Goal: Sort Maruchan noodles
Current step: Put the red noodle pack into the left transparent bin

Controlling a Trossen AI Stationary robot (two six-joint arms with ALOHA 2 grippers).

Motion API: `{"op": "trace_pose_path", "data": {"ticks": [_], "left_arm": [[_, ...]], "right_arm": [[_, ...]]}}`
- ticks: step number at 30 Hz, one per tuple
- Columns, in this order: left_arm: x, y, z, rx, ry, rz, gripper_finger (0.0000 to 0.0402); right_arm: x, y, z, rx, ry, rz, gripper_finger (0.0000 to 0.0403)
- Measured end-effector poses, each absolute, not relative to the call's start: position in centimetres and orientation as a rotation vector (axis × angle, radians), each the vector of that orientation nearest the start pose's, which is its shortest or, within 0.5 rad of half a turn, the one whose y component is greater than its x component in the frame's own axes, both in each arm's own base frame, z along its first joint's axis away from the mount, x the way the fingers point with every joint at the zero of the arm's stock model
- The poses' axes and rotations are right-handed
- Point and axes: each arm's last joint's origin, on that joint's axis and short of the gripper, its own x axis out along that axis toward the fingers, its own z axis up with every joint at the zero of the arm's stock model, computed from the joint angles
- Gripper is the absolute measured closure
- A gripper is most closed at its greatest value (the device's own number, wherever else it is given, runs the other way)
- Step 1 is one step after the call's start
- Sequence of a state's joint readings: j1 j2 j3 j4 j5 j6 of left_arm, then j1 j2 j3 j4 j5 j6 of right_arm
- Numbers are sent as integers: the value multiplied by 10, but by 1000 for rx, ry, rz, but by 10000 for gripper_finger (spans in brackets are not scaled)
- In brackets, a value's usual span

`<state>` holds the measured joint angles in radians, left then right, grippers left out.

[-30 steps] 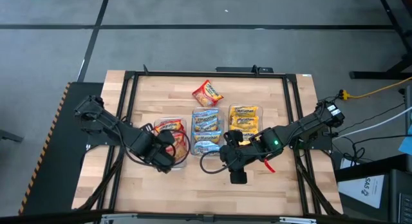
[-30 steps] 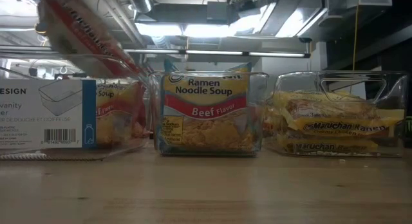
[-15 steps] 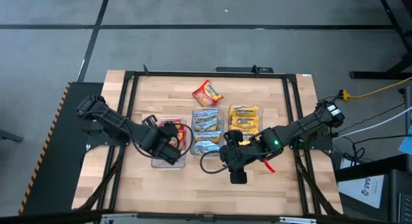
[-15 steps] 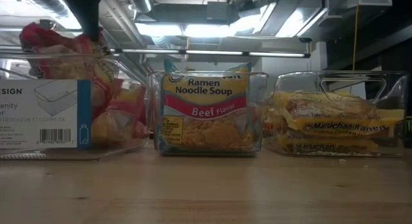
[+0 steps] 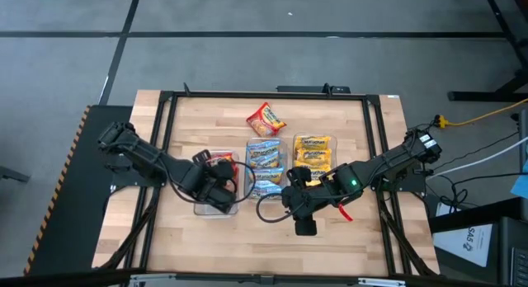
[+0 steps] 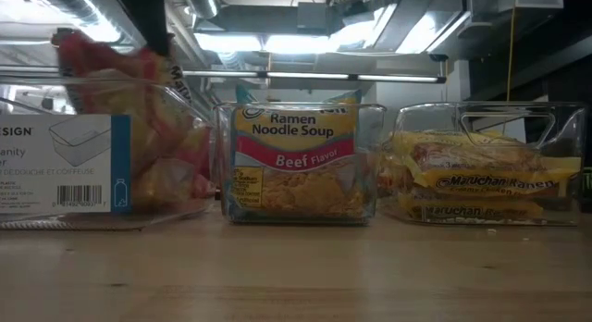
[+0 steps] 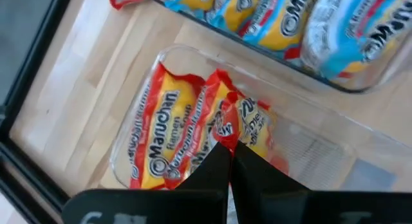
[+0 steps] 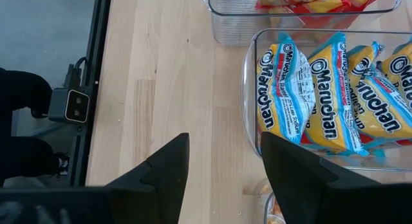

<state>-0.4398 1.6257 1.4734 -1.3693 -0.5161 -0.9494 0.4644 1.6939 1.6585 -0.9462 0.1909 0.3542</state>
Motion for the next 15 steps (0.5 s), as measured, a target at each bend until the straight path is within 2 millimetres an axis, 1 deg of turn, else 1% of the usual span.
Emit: {"op": "trace_pose_path", "data": {"ticks": [3,8,15], "left_arm": [[268,-106,296,-90,1159,679,401],[258,-98,297,-83,1253,764,401],[255,-98,297,-93,1267,785,401]], "right_arm": [[318,153,337,10,957,83,205],[318,153,337,10,958,84,205],[318,153,337,10,957,84,205]]}}
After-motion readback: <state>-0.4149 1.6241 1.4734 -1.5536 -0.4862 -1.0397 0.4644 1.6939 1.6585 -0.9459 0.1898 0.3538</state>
